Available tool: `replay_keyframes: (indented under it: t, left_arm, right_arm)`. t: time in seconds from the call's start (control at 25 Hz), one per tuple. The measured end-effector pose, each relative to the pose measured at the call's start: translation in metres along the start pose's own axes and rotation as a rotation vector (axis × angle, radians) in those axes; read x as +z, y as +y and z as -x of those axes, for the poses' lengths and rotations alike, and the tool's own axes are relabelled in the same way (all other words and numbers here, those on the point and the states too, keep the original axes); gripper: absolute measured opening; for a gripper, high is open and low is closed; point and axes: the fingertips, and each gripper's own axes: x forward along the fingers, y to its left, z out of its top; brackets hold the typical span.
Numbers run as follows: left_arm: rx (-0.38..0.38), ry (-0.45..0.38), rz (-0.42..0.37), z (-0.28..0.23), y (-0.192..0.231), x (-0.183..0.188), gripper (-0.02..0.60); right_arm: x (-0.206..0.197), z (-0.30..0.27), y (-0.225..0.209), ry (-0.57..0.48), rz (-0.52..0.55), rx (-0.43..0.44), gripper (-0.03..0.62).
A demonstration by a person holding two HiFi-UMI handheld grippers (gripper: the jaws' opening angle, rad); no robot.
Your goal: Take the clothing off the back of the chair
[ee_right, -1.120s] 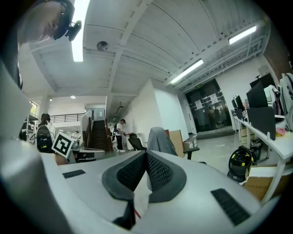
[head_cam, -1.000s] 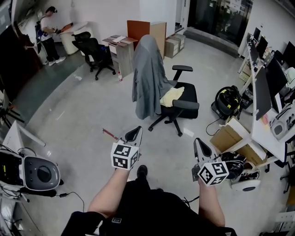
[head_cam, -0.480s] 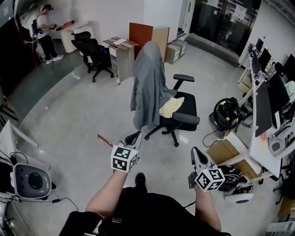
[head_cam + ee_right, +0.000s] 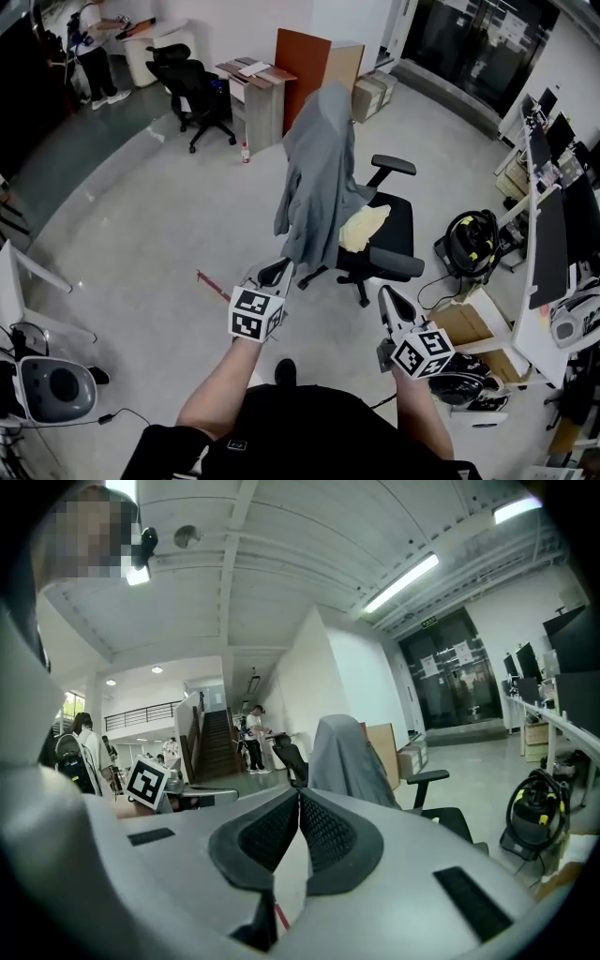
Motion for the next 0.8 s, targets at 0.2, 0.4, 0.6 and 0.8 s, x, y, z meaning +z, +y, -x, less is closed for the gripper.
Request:
replay_keyframes:
  t: [0.2, 0.4, 0.6, 0.8]
  left_arm:
    - [-0.007, -0.004, -0.007, -0.021, 0.033, 0.011, 0.005]
    - [-0.024, 0.011, -0.019, -0.042, 0.049, 0.018, 0.006]
    - [-0.041, 0.024, -0.049, -0.075, 0.056, 0.028, 0.022]
    - [-0.035, 0.039, -0.076, -0.118, 0.065, 0.040, 0.080]
  right_arm:
    - [0.008, -0.041, 0.003, -0.001, 0.005, 0.016, 0.018]
    - [0.010, -0.071, -0.005, 0.019, 0.007, 0.020, 0.053]
    - [0.012, -0.104, -0.020, 0.031, 0.002, 0.040, 0.086]
    - [0.024, -0.145, -0.042, 0.029, -0.007, 0.092, 0.092]
